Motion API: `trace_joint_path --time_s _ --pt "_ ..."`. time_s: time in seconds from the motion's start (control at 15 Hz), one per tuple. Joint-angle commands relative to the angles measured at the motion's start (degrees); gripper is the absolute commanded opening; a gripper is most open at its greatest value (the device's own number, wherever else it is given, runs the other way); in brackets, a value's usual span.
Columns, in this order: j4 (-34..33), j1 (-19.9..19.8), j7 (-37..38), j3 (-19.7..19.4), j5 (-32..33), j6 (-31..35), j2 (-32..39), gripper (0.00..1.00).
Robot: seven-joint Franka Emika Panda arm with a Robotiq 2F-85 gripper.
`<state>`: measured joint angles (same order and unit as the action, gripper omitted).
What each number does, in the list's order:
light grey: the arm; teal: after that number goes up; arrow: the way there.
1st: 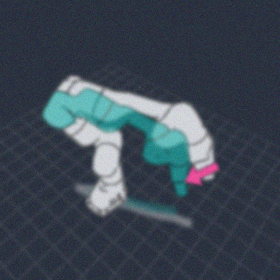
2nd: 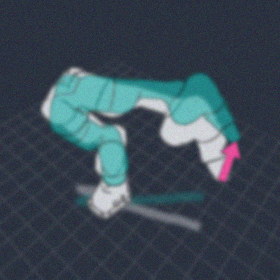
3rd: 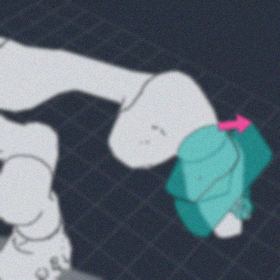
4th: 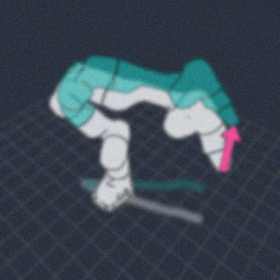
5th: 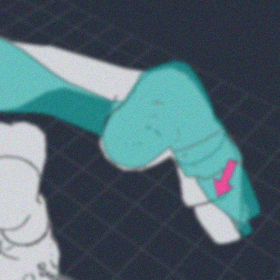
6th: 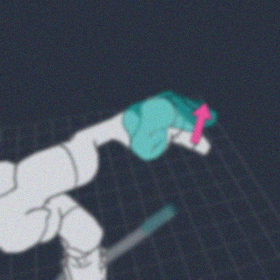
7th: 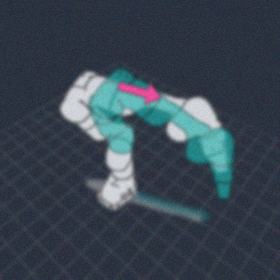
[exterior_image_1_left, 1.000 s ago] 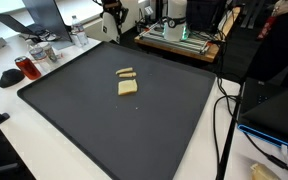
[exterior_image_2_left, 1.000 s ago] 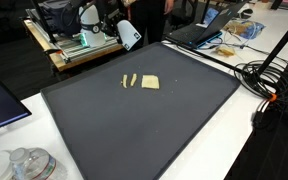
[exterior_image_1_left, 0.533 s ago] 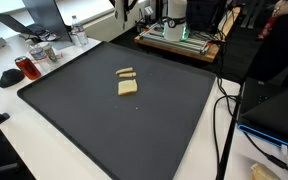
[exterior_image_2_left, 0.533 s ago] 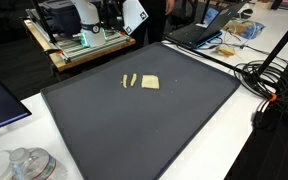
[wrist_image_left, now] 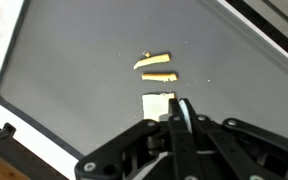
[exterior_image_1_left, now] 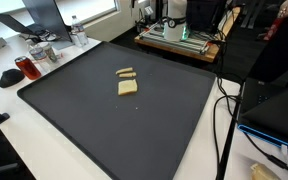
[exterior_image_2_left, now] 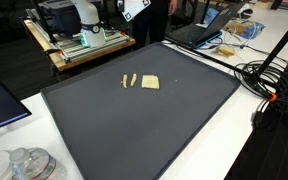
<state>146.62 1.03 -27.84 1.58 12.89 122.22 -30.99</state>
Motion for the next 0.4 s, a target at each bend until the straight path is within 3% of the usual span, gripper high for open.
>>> trace_joint_path --time_s 0.0,0.33 --pt "-2.3 2.3 1.4 0.9 3.3 -4.8 0.9 0.01" --pt "-3.7 5.0 0.2 1.5 4.3 -8.8 1.9 0.01"
